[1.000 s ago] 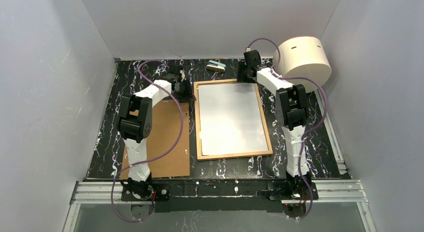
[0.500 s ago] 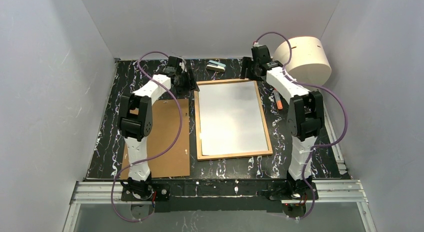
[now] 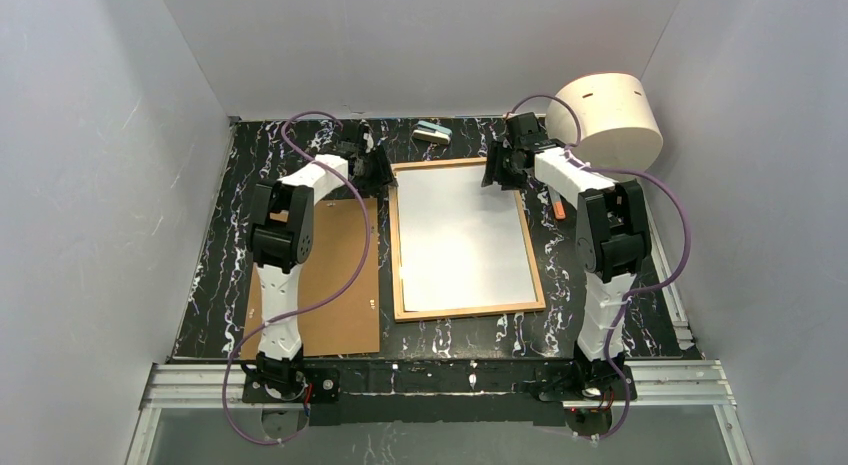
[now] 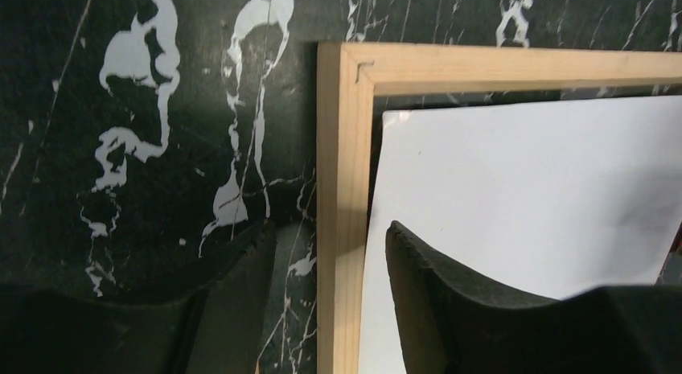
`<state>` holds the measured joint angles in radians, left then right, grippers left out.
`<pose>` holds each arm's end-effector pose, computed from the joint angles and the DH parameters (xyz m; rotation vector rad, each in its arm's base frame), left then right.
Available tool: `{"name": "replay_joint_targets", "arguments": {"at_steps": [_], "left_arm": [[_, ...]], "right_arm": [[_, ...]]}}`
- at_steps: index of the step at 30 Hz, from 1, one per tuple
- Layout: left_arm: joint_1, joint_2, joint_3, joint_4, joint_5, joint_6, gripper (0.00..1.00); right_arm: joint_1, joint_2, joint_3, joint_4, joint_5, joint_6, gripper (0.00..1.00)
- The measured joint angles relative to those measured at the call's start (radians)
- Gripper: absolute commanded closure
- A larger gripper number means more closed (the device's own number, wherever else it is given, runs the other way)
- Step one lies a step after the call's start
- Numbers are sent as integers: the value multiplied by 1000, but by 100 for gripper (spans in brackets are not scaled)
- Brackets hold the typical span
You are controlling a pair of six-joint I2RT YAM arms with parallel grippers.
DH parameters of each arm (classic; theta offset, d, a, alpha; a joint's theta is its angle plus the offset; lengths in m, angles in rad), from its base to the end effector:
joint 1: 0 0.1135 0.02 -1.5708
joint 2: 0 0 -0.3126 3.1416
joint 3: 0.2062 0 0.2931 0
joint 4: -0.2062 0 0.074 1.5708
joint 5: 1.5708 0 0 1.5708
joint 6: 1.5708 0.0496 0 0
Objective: Put the photo into the frame
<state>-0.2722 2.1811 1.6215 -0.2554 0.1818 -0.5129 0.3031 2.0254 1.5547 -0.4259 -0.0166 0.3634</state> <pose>0.5354 -0.1588 0.1789 -0.2060 2.4411 -0.5780 0.4935 0.1552 0.2212 0.0679 2.4917 0.3053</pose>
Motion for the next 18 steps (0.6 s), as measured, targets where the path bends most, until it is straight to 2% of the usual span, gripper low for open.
{"name": "replay_joint_targets", "arguments": {"at_steps": [10, 18], "left_arm": [[-5, 71, 46, 166, -71, -41, 50], [-34, 122, 107, 198, -163, -30, 55]], "right_arm": [[0, 18, 2, 154, -103, 37, 44], [0, 154, 103, 243, -96, 41, 45]]}}
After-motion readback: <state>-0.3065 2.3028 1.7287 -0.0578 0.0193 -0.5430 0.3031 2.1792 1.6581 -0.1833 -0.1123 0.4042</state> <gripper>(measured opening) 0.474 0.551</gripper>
